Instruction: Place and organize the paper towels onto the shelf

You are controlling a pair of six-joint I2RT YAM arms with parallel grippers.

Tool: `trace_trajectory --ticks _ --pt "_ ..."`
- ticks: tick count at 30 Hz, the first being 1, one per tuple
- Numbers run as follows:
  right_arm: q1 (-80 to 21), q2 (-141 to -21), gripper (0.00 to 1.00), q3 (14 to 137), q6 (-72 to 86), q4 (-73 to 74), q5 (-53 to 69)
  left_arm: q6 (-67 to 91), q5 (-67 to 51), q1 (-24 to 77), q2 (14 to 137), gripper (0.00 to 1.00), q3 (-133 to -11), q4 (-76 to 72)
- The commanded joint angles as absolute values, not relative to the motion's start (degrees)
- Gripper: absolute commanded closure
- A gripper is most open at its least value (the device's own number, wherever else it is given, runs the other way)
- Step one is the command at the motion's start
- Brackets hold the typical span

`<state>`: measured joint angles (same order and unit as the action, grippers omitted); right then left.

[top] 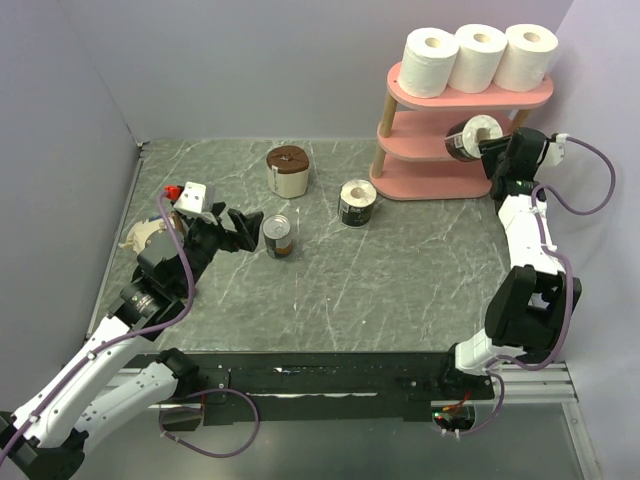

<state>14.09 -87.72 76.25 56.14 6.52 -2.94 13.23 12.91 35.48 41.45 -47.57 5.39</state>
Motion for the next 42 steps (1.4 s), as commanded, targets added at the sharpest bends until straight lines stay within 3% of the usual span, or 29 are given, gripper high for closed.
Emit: trace_trajectory --ticks 1,13,23,27,33,37,42 --pt "15.0 -87.2 0.56 80.6 57.3 3.0 -6.1 13.6 12.3 35.4 41.7 0.04 -48.4 4.2" --pt "16.2 -93.0 0.56 88.0 57.5 4.7 -8.5 13.5 12.6 35.5 41.9 0.04 -48.5 4.2" --pt "16.8 -97.1 0.35 94.0 56.0 6.0 -7.4 13.5 12.4 35.4 42.1 0.04 -48.4 4.2" --pt "16.7 -96.0 0.32 94.0 54.6 5.6 -6.3 13.5 12.2 35.5 41.9 0.04 -48.5 4.2" --pt "16.6 -94.2 0.32 93.3 54.1 8.2 -4.9 13.6 12.2 35.5 41.6 0.04 -48.5 4.2" --pt "16.2 -93.3 0.4 92.8 54.2 12.3 -4.3 13.6 12.2 35.4 41.5 0.04 -48.5 4.4" --pt "15.4 -89.6 0.42 87.3 54.3 10.1 -5.2 13.6 12.5 35.4 41.1 0.04 -48.4 4.5"
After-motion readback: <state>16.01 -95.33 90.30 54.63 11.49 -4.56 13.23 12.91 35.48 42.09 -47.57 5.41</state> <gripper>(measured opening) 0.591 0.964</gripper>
